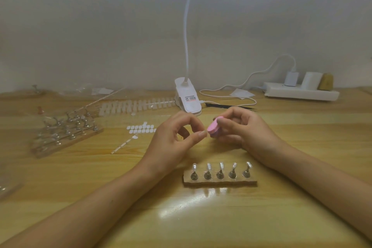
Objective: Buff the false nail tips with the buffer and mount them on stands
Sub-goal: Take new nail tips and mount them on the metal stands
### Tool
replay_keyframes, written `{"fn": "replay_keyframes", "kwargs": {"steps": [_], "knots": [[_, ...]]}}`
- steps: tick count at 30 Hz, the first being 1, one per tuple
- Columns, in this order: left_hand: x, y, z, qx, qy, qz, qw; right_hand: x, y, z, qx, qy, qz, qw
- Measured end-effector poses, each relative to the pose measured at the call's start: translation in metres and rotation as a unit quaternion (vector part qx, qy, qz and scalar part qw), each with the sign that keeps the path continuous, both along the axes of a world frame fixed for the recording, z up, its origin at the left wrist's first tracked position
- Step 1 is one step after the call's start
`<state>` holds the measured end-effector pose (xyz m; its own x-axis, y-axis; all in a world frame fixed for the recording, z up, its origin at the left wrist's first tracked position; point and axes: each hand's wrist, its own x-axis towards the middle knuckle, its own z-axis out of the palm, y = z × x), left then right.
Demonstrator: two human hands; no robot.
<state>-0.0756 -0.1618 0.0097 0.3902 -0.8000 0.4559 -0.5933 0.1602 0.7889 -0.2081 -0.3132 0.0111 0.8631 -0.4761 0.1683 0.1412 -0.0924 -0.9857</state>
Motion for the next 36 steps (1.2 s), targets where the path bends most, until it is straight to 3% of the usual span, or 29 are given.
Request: {"fn": "replay_keyframes", "kwargs": {"steps": [3, 7, 10, 13, 17, 20, 23, 26, 30, 33, 36], "knots": [[0.0006, -0.0001, 0.0003, -0.001, 0.0, 0.007, 1.0, 0.0003, 0.0024, -0.0005, -0.023, 0.018, 0.055, 0.998], [0.0003, -0.0004, -0.0002, -0.006, 0.001, 0.005, 1.0, 0.0007, 0.0002, -0.001, -0.005, 0.0, 0.005, 1.0], [0.0005, -0.0002, -0.0005, -0.006, 0.003, 0.006, 1.0, 0.001, 0.0025, -0.0008, -0.019, 0.027, 0.064, 0.997], [0.0007, -0.0003, -0.0007, -0.007, 0.004, 0.003, 1.0, 0.0013, 0.0, -0.0016, -0.004, -0.006, -0.002, 1.0], [0.0015, -0.0001, -0.0011, -0.007, 0.009, 0.012, 1.0, 0.0016, 0.0008, -0.0004, -0.004, 0.033, 0.065, 0.997], [0.0016, -0.0005, -0.0017, -0.004, 0.008, 0.009, 1.0, 0.0007, -0.0028, 0.0009, 0.022, 0.02, 0.025, 0.999], [0.0026, -0.001, -0.0022, -0.009, -0.001, 0.008, 1.0, 0.0011, -0.0002, 0.002, -0.001, 0.053, 0.069, 0.996], [0.0031, -0.0016, -0.003, -0.009, 0.006, 0.005, 1.0, 0.0008, -0.0025, 0.0014, 0.036, 0.008, 0.014, 0.999], [0.0031, -0.0018, -0.0025, -0.017, -0.003, 0.006, 1.0, 0.0022, -0.0001, 0.0005, 0.006, 0.036, 0.061, 0.997], [0.0018, -0.0019, -0.0021, -0.013, -0.004, -0.003, 1.0, 0.0009, -0.0041, 0.0007, 0.036, 0.001, 0.005, 0.999], [0.0025, -0.0015, -0.002, -0.022, 0.0, 0.003, 1.0, 0.001, -0.0017, 0.0009, 0.01, 0.036, 0.059, 0.998]]}}
